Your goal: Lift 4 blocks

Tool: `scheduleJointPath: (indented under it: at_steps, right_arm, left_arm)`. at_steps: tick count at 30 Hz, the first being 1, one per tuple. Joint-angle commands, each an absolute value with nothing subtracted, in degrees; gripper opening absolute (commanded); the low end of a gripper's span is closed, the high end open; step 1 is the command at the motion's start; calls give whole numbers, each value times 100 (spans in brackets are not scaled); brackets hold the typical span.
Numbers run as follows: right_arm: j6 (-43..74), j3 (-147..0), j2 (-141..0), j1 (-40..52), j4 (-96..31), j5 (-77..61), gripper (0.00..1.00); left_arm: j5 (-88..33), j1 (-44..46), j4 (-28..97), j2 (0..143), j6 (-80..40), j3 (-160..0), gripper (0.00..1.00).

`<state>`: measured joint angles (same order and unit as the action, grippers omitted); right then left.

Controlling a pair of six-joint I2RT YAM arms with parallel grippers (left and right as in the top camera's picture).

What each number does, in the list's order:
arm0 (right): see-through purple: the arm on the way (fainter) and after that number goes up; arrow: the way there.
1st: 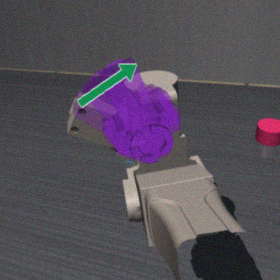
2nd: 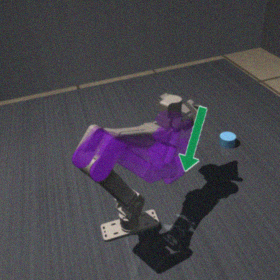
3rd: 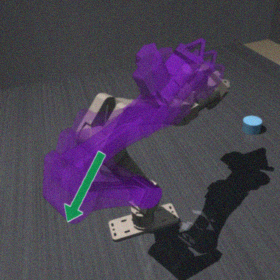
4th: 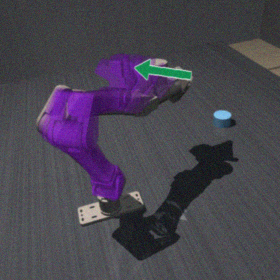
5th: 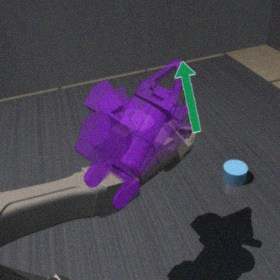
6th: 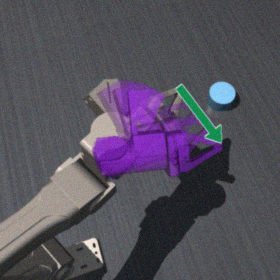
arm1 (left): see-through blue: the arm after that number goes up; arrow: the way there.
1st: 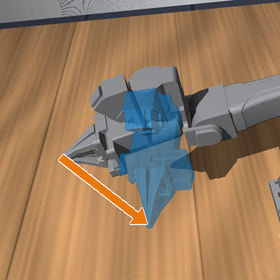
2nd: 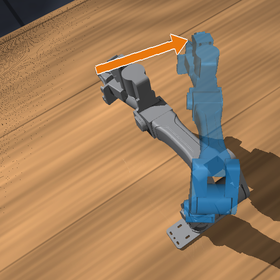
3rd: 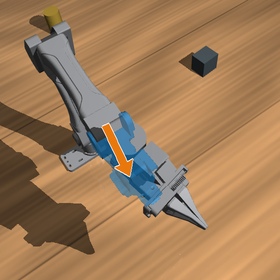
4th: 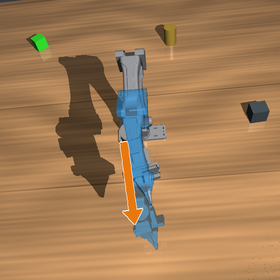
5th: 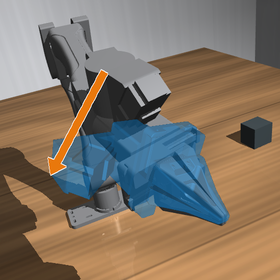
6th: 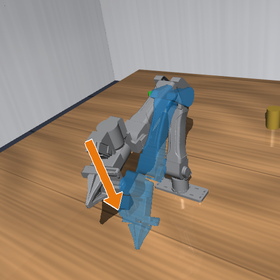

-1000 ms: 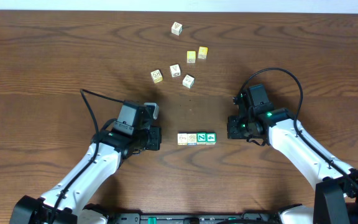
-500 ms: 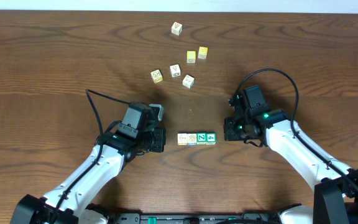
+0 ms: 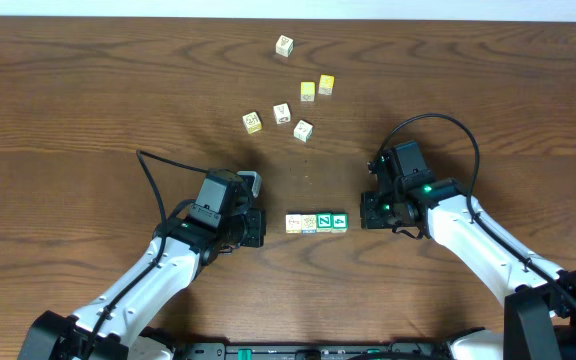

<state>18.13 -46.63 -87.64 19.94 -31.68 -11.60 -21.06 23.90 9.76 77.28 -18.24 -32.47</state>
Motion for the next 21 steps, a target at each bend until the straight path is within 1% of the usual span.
scheduleJointPath:
  at_steps: [1, 11, 21]
  right_arm:
    - [1734, -4611, -8766, 2021, -3146, -1188, 1]
    - [1992, -4591, -8768, 2021, -3148, -1168, 1]
    - [2067, -4436, -8788, 2115, -3166, -1168, 1]
  left_arm:
    - [-2134, 2410, 950, 7765, -1905, -3234, 7]
    - [-2143, 2425, 711, 8313, -2137, -3234, 7]
    - [-2141, 2425, 611, 8348, -2132, -3236, 7]
